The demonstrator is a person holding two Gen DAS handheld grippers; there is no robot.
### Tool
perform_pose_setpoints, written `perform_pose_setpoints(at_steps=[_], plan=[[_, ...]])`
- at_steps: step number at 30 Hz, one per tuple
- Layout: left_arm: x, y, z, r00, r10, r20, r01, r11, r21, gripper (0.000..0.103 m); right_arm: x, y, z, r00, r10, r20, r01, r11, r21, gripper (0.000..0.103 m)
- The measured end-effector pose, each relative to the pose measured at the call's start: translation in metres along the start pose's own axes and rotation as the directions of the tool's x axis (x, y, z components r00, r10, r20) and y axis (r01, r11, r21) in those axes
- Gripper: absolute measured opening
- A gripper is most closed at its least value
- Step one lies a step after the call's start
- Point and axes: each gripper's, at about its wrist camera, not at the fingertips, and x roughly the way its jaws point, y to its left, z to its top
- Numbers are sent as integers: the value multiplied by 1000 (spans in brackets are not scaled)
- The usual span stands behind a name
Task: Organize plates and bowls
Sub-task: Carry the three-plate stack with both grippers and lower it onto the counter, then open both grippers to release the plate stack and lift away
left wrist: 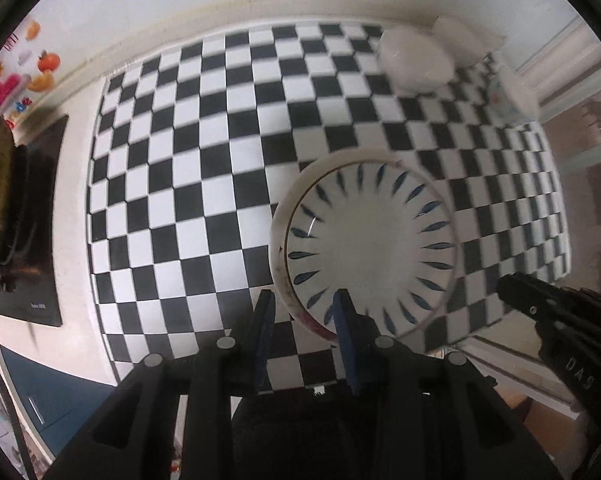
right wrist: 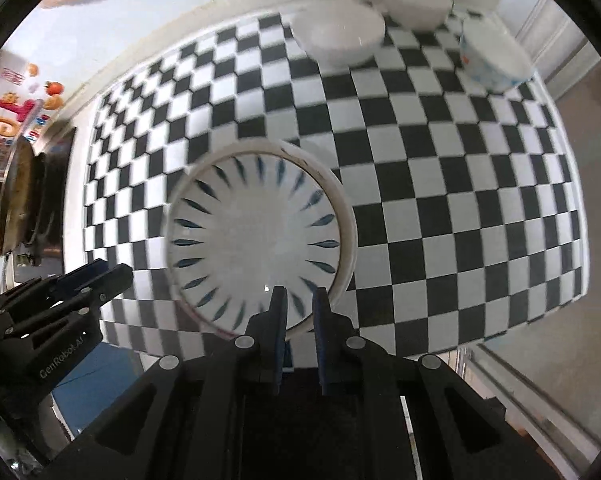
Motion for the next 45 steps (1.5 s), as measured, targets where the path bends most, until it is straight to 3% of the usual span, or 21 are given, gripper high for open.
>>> perform_pose_setpoints(at_steps=[11, 23, 24, 25, 27, 29, 31, 34, 39, 42, 45], plan=[[-65, 6, -14, 994, -66, 84, 64, 997, 32, 28, -93, 26, -29, 993, -21, 113, 21, 1000, 2, 15], [-76, 6, -12, 992, -78, 103, 78, 997, -2, 29, -101, 22, -27, 993, 38, 114, -40, 999, 11, 15], [-75, 3, -8, 991, -80, 109, 82, 997, -11, 32, -100, 18, -24, 992, 42, 115, -44, 999, 12, 19], [-73, -1, -2, 989, -81, 123, 84, 996, -20, 36, -98, 11, -18, 992, 45, 116, -46, 999, 10, 25], [-67, -7, 10, 987, -67, 146, 73, 997, -36, 39, -94, -7, -5, 987, 85, 133, -89, 996, 24, 63], [-57, -14, 30, 984, -74, 162, 86, 994, -70, 40, -87, -29, 13, 979, 141, 146, -148, 988, 36, 78], [-43, -22, 57, 983, -60, 174, 79, 991, -106, 40, -78, -53, 36, 975, 164, 150, -173, 984, 50, 78], [-18, -30, 97, 984, -37, 172, 65, 986, -155, 40, -57, -90, 74, 978, 137, 157, -148, 988, 55, 78], [42, -44, 167, 990, -105, 91, 122, 970, -210, 40, -8, -143, 144, 979, 144, 143, -158, 983, 97, 78], [79, -54, 204, 991, -126, 40, 132, 969, -207, 40, 27, -158, 184, 975, 183, 129, -198, 973, 115, 77], [113, -58, 235, 990, -143, -1, 140, 967, -215, 40, 62, -160, 221, 970, 223, 102, -235, 963, 131, 69]])
